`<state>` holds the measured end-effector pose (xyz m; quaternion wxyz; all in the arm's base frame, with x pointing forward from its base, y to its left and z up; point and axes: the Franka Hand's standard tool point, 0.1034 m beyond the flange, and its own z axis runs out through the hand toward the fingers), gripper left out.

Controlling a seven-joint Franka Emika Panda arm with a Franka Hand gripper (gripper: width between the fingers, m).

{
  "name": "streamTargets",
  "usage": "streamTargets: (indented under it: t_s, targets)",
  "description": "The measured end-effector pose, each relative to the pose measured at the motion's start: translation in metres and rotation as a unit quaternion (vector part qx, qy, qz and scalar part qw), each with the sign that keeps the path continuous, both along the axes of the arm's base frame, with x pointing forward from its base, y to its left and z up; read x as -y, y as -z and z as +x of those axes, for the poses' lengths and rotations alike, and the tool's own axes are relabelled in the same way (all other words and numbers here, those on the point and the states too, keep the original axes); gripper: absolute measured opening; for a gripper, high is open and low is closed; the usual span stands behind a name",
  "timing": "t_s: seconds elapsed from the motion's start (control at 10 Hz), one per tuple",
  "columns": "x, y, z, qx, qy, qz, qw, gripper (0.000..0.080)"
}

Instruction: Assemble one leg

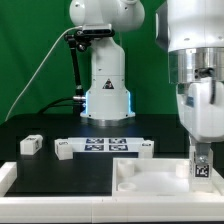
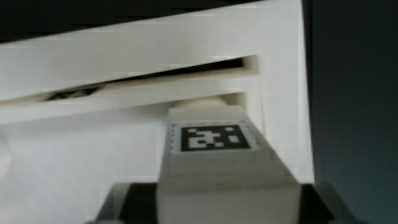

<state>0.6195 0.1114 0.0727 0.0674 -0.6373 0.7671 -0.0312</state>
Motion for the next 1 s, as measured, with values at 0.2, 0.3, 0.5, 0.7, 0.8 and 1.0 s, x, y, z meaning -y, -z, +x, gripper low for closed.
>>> streamTargets:
  t_s: [0.2,0.3,0.5,0.7,0.8,1.0]
  targets:
    - [0.0001,-0.0002,0.0001,-0.002,0.056,0.01,0.998,0.0294]
    - [0.0023,0.0,0.0,-0.003,0.081,0.013,0.997,0.0294]
    - [0.0015,0.0001,-0.0002,-0.002,0.069,0.011,0.998,0.049]
    - [-0.0007,0.0,0.0001,0.002,0.031,0.006,1.0,0.0611]
    - [-0.0022,0.0001,-0.0004,0.002,0.008,0.003,1.0,0.0641]
    - [-0.0036,0.0003,-0.0015,0.0,-0.096,-0.011,0.995,0.0641]
